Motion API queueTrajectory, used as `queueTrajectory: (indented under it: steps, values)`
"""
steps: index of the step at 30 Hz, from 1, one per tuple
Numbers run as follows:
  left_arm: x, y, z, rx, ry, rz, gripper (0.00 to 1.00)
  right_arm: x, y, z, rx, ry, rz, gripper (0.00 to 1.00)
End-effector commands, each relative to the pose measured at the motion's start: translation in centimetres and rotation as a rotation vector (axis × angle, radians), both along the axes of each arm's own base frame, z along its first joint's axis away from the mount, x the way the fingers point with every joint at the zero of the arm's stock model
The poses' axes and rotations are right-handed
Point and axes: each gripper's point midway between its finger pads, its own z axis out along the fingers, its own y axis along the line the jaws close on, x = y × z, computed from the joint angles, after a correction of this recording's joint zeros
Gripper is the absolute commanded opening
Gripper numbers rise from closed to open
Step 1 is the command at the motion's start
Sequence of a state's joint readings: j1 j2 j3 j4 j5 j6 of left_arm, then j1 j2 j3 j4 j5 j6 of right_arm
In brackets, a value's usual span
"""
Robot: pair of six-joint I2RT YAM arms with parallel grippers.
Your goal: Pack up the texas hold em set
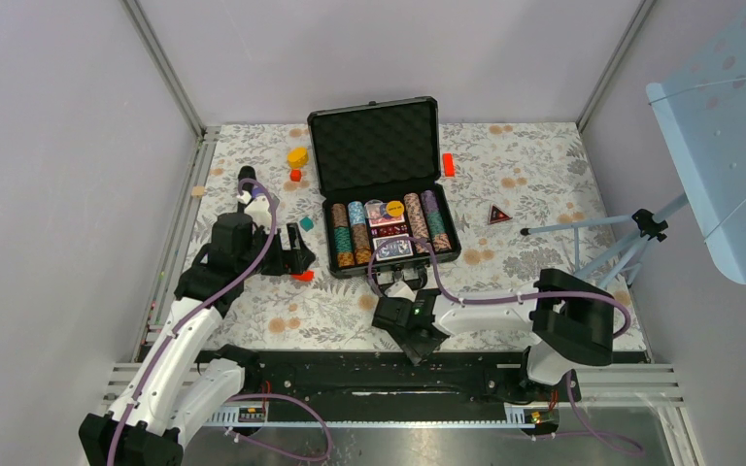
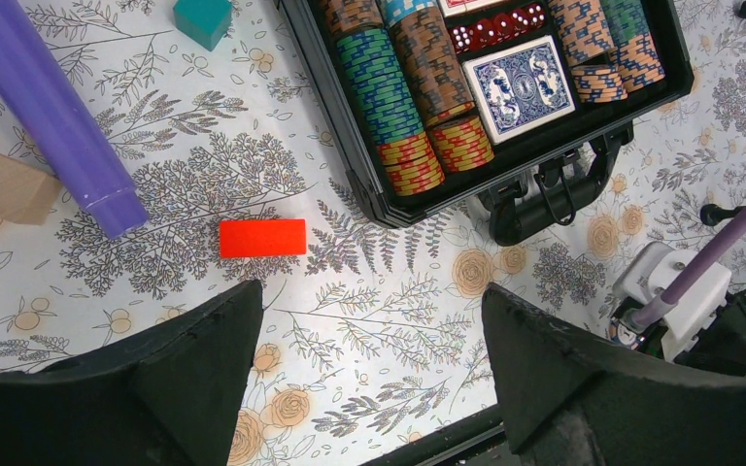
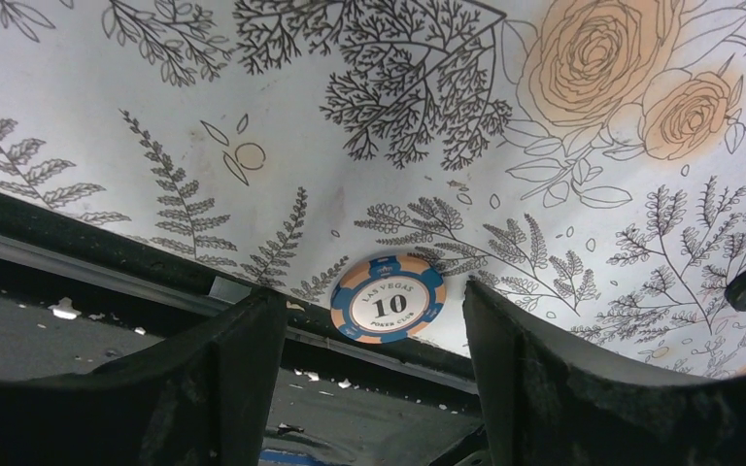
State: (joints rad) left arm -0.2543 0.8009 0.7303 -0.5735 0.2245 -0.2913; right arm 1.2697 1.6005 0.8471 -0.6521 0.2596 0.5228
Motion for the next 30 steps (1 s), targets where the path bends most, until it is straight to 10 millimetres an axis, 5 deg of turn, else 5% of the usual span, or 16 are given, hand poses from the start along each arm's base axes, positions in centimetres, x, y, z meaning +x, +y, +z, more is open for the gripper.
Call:
queueTrajectory:
  steps: [1,30]
  values:
    - [0.69,-0.26,0.89,-0.009,-0.050,-0.012,0.83,-0.04,0.47,0.42,-0.026,0.009,0.014,0.73]
    - [0.70,-0.29,0.81,-0.010,-0.046,-0.013,0.83,0.28,0.92,0.93,-0.002,-0.012,-0.007,0.49]
